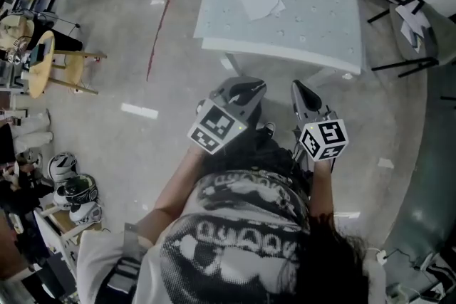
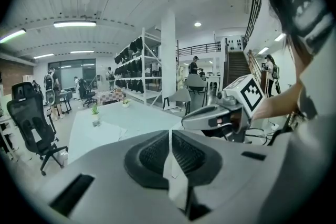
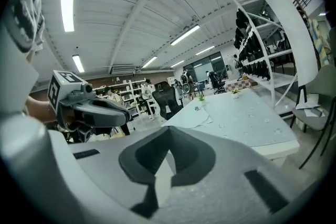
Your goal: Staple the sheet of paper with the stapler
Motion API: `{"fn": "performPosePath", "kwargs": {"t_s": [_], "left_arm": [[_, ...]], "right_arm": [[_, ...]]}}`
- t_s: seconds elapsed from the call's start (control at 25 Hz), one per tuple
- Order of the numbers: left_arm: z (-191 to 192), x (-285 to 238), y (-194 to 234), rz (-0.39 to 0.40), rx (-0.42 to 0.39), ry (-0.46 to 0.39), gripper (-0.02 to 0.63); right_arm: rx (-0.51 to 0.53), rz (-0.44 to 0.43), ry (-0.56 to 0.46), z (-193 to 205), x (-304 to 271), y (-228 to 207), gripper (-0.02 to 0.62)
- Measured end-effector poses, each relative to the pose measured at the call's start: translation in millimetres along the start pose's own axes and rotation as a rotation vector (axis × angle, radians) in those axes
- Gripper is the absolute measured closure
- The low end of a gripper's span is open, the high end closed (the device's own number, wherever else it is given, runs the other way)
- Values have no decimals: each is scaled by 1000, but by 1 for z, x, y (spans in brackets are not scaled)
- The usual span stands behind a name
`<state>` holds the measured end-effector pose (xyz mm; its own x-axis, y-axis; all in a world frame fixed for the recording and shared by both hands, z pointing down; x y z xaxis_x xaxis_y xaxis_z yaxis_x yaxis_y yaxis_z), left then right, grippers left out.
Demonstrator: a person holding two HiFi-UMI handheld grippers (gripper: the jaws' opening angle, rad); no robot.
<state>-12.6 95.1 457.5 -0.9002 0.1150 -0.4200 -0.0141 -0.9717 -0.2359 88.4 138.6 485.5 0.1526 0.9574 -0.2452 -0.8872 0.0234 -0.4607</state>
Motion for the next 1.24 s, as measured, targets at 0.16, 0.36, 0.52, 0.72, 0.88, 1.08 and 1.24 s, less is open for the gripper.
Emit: {"fn": "performPosePath", "kwargs": {"t_s": [0.16, 0.36, 0.52, 0.72, 0.88, 1.08, 1.24], "left_arm": [[-2, -2, -12, 29, -11, -5, 591], [-3, -1, -16, 38, -12, -12, 591], [-6, 0, -18, 34, -9, -24, 591], [-6, -1, -23, 43, -6, -32, 591], [-7, -3, -28, 53, -11, -38, 591], [-12, -8, -31, 65, -22, -44, 591], [-15, -11, -31, 71, -37, -40, 591]], "right_arm": [[20, 7, 4, 5, 8, 2, 594], [51, 1, 18, 7, 12, 9, 594], [69, -4, 27, 6, 14, 11, 594], [71, -11, 22, 6, 16, 14, 594], [78, -2, 27, 6, 22, 14, 594], [79, 9, 17, 3, 27, 9, 594], [77, 14, 8, 1, 27, 4, 594]]}}
Point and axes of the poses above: the fingertips, and each gripper's own axes: x backward along the fingers, y to its left, z out of its underside, the point moved 3 cm from there along x, backward along the fingers, and after that the axes turned 13 degrees about -x, right-handed, at the moved point
